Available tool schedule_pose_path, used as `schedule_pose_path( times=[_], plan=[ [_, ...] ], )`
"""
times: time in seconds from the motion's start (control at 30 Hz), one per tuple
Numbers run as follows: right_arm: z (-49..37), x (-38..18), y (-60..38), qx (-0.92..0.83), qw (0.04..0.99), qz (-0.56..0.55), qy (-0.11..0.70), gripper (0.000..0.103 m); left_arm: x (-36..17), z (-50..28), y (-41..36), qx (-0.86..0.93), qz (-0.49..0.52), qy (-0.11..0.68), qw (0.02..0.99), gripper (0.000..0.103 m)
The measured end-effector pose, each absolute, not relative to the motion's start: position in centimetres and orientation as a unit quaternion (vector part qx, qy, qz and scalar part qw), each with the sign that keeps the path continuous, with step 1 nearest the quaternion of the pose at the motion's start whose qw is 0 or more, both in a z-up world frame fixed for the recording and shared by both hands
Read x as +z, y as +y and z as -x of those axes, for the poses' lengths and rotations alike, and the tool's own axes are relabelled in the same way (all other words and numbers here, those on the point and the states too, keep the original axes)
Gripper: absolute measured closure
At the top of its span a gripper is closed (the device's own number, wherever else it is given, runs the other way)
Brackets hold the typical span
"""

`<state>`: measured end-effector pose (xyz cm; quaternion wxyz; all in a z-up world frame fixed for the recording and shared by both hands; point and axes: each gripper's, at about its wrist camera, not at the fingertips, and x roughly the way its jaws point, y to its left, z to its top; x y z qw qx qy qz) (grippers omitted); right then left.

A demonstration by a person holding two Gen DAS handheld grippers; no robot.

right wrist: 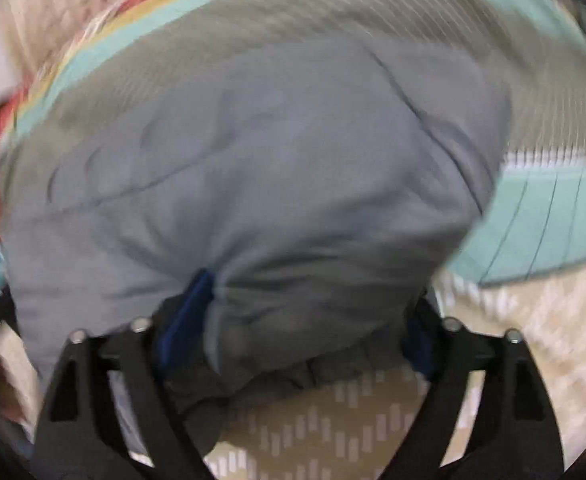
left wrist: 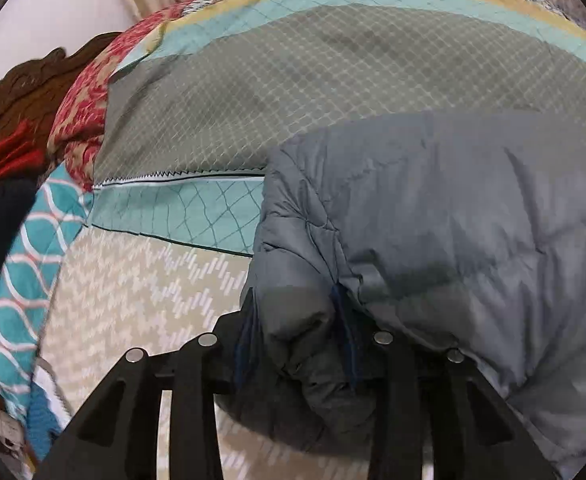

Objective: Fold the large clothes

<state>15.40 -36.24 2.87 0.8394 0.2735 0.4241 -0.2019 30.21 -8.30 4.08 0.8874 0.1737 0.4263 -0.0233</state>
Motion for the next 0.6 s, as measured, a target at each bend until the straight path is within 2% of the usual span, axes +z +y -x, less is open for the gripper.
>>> schedule_pose_path(
  times=[0.17,0.33,0.5,0.6],
  plan=[
    [-11.8,5.4,-35.9,-0.209,0.86,-0.261,0.386,0.02,6.0,-28.4,-5.3,-0.036,-0.101,0.412,0.905,0.004],
    [-5.6,7.1,-31.9,-0.206,0.866,-0.257,0.376,0.02,9.5,-22.3,-0.8,-0.042,-0.048,0.391,0.918,0.004],
    [1.3,6.7,-24.6,-0.174,0.868,-0.23,0.405,0.02,10.1,-12.6,-0.3,-0.09,-0.095,0.392,0.911,0.004],
    [5.2,7.1,-20.2,-0.152,0.87,-0.217,0.417,0.019,9.8,-6.6,0.0,-0.114,-0.109,0.4,0.903,0.008]
  ],
)
